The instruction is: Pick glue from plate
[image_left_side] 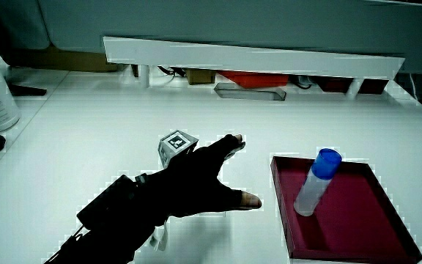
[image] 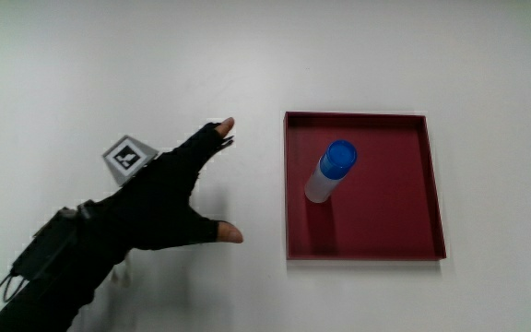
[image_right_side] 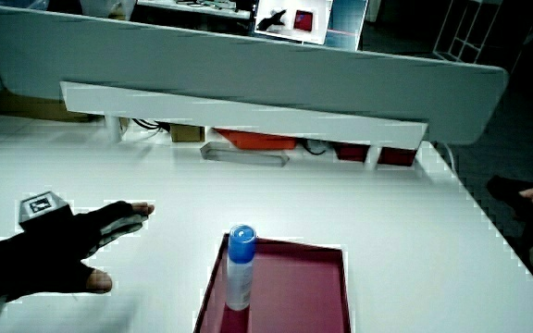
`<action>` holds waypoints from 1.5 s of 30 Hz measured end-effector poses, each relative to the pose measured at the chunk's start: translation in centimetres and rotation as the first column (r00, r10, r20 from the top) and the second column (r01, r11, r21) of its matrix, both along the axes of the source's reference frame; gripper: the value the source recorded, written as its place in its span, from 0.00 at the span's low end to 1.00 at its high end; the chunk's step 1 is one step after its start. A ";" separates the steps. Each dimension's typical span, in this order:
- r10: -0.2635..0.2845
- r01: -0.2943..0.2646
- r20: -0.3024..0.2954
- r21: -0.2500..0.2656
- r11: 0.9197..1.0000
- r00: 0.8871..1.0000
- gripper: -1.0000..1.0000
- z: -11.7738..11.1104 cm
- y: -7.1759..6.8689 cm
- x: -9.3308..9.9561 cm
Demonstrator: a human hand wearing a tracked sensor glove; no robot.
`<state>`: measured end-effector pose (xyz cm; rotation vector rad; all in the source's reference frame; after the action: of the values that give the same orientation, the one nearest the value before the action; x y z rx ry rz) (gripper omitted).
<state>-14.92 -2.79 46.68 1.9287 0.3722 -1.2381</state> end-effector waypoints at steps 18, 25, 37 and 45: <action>0.030 -0.032 -0.172 -0.010 0.999 0.985 0.50 3.6 -1.7 7.7; 0.047 -0.031 -0.189 0.089 0.996 0.981 0.50 4.7 -1.6 9.9; -0.007 0.031 -0.183 0.129 0.991 0.983 0.59 5.1 -1.5 10.2; -0.108 0.137 -0.196 0.144 0.980 0.975 0.82 5.4 -1.2 9.9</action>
<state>-5.05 -4.01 52.12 1.9975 0.4646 -1.5173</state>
